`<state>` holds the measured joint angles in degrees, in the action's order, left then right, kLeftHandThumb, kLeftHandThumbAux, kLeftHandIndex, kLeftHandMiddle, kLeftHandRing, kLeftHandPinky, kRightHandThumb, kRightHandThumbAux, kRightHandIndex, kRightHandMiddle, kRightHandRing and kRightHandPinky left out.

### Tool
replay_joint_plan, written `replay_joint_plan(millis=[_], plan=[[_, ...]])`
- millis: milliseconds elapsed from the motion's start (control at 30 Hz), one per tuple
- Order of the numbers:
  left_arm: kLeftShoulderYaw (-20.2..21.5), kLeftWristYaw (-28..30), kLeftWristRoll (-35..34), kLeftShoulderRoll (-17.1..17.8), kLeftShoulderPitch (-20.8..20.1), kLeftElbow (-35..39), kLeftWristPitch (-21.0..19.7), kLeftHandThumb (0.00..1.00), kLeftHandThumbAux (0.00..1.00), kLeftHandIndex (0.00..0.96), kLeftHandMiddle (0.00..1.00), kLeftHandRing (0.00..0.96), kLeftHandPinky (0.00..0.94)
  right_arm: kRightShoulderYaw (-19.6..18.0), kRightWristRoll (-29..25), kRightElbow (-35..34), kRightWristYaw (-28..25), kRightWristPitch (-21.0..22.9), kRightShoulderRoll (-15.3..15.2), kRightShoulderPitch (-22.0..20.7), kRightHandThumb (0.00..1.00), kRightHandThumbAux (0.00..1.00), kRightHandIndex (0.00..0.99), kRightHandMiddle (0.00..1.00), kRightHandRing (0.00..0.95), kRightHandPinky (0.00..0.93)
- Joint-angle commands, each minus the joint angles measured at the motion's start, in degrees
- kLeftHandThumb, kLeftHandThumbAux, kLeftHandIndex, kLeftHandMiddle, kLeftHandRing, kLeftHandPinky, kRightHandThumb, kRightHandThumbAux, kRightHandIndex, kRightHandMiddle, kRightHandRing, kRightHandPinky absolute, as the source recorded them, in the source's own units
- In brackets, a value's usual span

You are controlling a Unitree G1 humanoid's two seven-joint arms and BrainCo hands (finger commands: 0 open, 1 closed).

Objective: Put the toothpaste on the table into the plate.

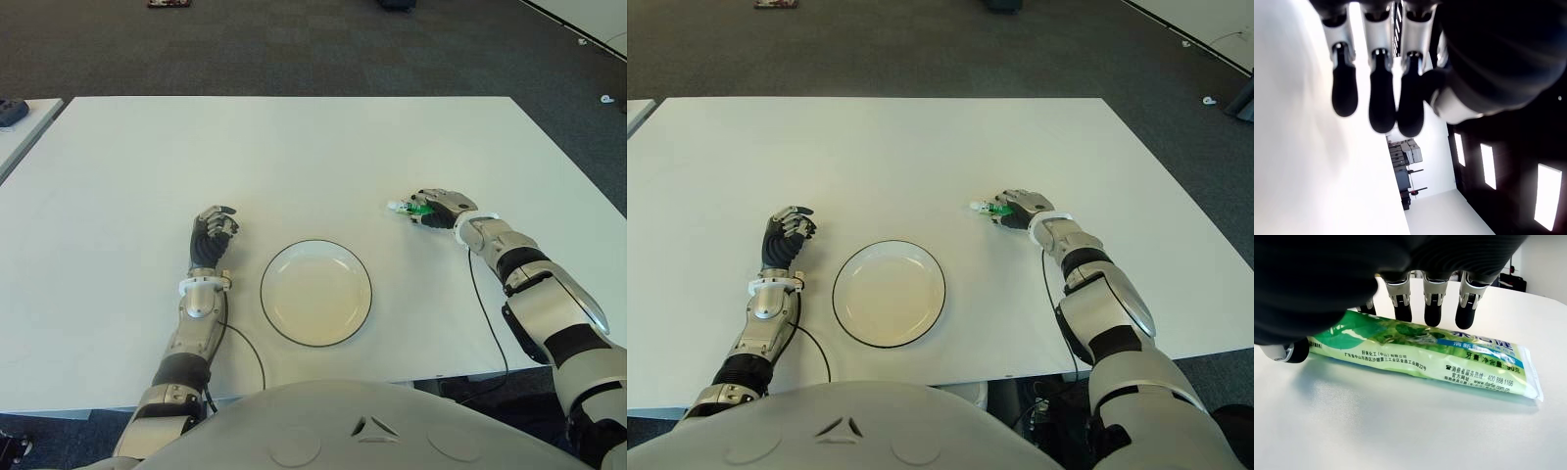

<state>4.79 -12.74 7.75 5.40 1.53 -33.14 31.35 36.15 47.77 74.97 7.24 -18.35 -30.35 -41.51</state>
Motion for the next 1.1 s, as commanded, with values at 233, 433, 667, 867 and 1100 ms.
replay_joint_plan(millis=[233,433,667,867,1100], plan=[[0.6,-1.2,1.2,0.6,1.3,0.2,0.6,0.699,0.72,0.436,0.618,0.609,0.582,0.2,-0.9,2.0,-0.3,1.4,3.0,2.1,0.498,0.212,0.0,0.0,0.0,0.0],[0.8,-1.0,1.1,0.5,1.5,0.6,0.3,0.699,0.72,0.436,0.622,0.608,0.561,0.0,-1.3,2.4,-0.4,2.2,3.8,1.9,0.495,0.237,0.0,0.0,0.0,0.0],[1.0,-0.9,0.7,0.3,1.6,0.9,0.2,0.7,0.72,0.437,0.619,0.602,0.582,-0.1,-1.5,2.9,-0.8,3.0,4.4,1.7,0.467,0.277,0.0,0.0,0.0,0.0],[1.1,-1.1,0.8,0.2,1.7,1.1,0.5,0.7,0.72,0.437,0.613,0.595,0.571,-1.0,-2.7,3.0,-0.3,3.0,4.7,1.9,0.455,0.344,0.0,0.0,0.0,0.056],[1.2,-1.2,0.7,0.2,1.9,1.4,0.5,0.701,0.719,0.437,0.607,0.589,0.572,-2.5,-4.6,3.0,1.0,2.8,5.1,2.0,0.498,0.481,0.292,0.338,0.377,0.47]])
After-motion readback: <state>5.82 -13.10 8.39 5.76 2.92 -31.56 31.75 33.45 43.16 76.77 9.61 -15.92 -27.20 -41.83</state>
